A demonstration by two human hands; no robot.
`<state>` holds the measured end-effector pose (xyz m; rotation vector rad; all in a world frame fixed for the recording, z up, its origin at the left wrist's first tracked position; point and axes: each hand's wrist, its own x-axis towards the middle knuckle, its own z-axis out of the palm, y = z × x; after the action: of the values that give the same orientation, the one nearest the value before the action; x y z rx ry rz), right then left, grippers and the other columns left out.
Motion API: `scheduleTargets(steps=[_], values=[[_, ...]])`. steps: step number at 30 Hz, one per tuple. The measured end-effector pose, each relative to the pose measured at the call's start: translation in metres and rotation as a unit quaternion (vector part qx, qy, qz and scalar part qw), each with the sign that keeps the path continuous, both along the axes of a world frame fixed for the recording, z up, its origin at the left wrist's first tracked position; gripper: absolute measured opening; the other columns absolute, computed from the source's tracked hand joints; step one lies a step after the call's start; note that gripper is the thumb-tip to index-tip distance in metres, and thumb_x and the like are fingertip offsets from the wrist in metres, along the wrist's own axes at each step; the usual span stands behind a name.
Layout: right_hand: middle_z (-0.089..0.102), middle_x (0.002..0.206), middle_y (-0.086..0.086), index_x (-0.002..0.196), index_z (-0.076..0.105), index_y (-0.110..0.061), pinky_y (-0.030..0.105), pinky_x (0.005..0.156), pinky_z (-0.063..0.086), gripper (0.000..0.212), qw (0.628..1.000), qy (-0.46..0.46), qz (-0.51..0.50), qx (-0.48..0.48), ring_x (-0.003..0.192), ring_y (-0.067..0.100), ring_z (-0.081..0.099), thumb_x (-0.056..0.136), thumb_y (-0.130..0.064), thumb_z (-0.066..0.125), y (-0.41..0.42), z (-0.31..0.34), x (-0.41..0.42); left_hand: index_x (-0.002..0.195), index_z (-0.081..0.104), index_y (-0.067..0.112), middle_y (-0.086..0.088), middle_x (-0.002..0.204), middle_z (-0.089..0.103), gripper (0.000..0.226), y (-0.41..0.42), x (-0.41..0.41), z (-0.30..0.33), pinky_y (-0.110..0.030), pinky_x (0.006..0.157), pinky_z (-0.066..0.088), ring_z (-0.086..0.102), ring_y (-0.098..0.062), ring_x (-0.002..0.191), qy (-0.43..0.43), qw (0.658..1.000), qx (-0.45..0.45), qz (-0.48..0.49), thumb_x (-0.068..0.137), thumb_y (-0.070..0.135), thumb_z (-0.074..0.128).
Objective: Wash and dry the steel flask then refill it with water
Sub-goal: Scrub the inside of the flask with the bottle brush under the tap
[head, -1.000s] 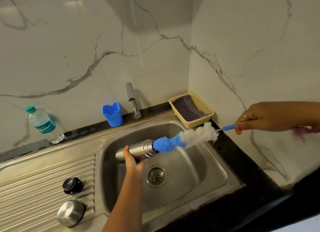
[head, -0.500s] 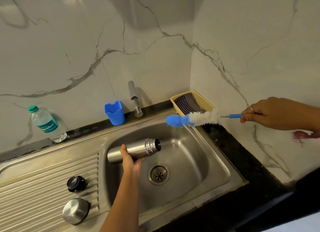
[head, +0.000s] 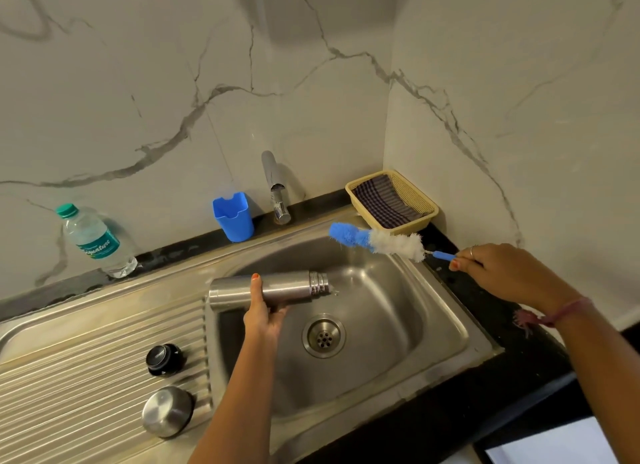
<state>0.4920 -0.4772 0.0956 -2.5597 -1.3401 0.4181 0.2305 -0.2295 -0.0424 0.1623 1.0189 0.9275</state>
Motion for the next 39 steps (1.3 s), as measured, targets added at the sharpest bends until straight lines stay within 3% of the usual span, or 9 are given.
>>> scheduleTargets(steps=[3,11,15,18,20,26,31,39], values=[[0.05,0.058,-0.004,0.115,0.064,-0.017,0.018,0.048,0.031,0.029,1.0,0.015,-0.021,0.014,0.049,0.008,0.043,0.1,-0.031,0.044,0.0,-0.01,-0.005,0.143,0.036,0.002,-0.02,0.121,0.057,0.073,-0.001,-0.002,-0.001,-0.057,0.1,0.05,0.059,-0.038,0.12,0.017,1.0,0.005,-0.021,0.086,0.026,0.076],[0.05,0.059,-0.006,0.112,0.067,-0.012,0.018,0.048,0.027,0.03,0.997,0.016,-0.053,0.045,0.049,0.006,0.043,0.1,-0.03,0.046,-0.007,-0.032,-0.016,0.146,0.033,0.01,-0.016,0.131,0.058,0.077,0.003,-0.005,-0.002,-0.054,0.103,0.049,0.06,-0.033,0.119,0.059,0.996,0.048,-0.04,0.084,0.023,0.078],[0.056,0.067,-0.007,0.118,0.065,-0.015,0.023,0.053,0.035,0.031,0.996,0.017,-0.072,0.058,0.058,0.008,0.05,0.099,-0.032,0.046,-0.007,-0.042,-0.019,0.149,0.028,0.014,-0.014,0.136,0.054,0.083,0.007,-0.003,0.004,-0.054,0.107,0.045,0.057,-0.033,0.124,0.077,0.992,0.091,-0.045,0.083,0.018,0.078],[0.067,0.085,0.0,0.122,0.063,-0.017,0.032,0.067,0.049,0.034,0.995,0.013,-0.076,0.06,0.071,0.014,0.059,0.099,-0.035,0.045,-0.005,-0.047,-0.023,0.148,0.029,0.016,-0.012,0.138,0.053,0.083,0.011,-0.002,0.007,-0.054,0.109,0.043,0.055,-0.032,0.127,0.09,0.988,0.115,-0.054,0.081,0.015,0.079],[0.069,0.094,0.004,0.125,0.061,-0.017,0.032,0.072,0.05,0.036,0.995,0.013,-0.077,0.059,0.077,0.016,0.06,0.099,-0.036,0.043,-0.004,-0.049,-0.025,0.146,0.031,0.016,-0.01,0.134,0.055,0.084,0.013,-0.001,0.008,-0.054,0.109,0.043,0.055,-0.031,0.126,0.092,0.986,0.127,-0.061,0.079,0.015,0.081],[0.069,0.09,0.002,0.135,0.052,-0.025,0.034,0.068,0.055,0.039,0.995,0.012,-0.072,0.062,0.072,0.014,0.062,0.1,-0.037,0.041,-0.005,-0.054,-0.031,0.145,0.033,0.015,-0.008,0.135,0.055,0.088,0.011,0.0,0.012,-0.055,0.106,0.046,0.056,-0.028,0.124,0.096,0.976,0.178,-0.085,0.073,0.009,0.083],[0.068,0.083,0.0,0.135,0.052,-0.024,0.029,0.063,0.052,0.038,0.995,0.002,-0.084,0.049,0.07,0.014,0.063,0.101,-0.036,0.039,-0.006,-0.058,-0.036,0.146,0.032,0.015,-0.004,0.13,0.055,0.095,0.005,0.001,0.015,-0.052,0.105,0.048,0.056,-0.026,0.122,0.135,0.952,0.243,-0.127,0.069,0.006,0.085],[0.058,0.066,-0.005,0.137,0.048,-0.022,0.021,0.049,0.043,0.038,0.997,0.003,-0.079,0.027,0.053,0.008,0.054,0.102,-0.033,0.036,0.0,-0.063,-0.045,0.134,0.042,0.02,-0.002,0.122,0.061,0.091,0.006,-0.002,0.016,-0.037,0.093,0.055,0.063,-0.018,0.11,0.247,0.876,0.356,-0.21,0.06,0.009,0.093]])
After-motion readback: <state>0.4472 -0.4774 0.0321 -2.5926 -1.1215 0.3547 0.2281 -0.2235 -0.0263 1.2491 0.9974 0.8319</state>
